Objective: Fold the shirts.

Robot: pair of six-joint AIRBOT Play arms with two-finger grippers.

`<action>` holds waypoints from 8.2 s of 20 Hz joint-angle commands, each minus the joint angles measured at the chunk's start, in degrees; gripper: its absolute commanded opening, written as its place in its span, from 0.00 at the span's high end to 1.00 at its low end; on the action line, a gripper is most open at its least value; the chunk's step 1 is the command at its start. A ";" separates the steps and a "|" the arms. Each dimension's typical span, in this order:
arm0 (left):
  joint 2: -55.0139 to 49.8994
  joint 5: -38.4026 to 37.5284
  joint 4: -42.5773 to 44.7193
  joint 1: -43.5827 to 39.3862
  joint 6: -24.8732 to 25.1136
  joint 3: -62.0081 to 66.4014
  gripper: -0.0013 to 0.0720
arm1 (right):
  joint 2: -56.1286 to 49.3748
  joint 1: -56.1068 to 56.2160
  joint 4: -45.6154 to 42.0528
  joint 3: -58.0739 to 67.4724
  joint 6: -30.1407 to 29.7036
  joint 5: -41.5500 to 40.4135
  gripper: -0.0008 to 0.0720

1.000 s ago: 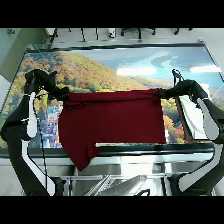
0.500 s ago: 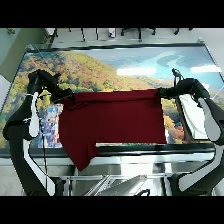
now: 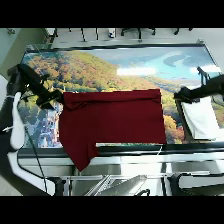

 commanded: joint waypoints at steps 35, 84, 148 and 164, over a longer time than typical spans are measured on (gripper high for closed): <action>38.25 -13.90 -10.21 13.27 12.96 -63.17 0.03 | 8.37 -8.74 3.54 -28.02 -8.02 -0.85 0.45; 63.14 -14.36 -1.18 10.78 3.63 -67.80 0.96 | 22.10 0.13 -8.57 -40.15 18.60 5.66 0.96; -9.94 -43.80 -9.01 -39.74 -0.76 -5.18 0.96 | 8.26 3.58 16.61 -1.20 -2.47 0.98 0.96; -19.54 -29.00 -16.72 -44.26 -2.45 19.08 0.96 | 20.63 1.86 18.27 -1.22 1.38 -8.52 0.96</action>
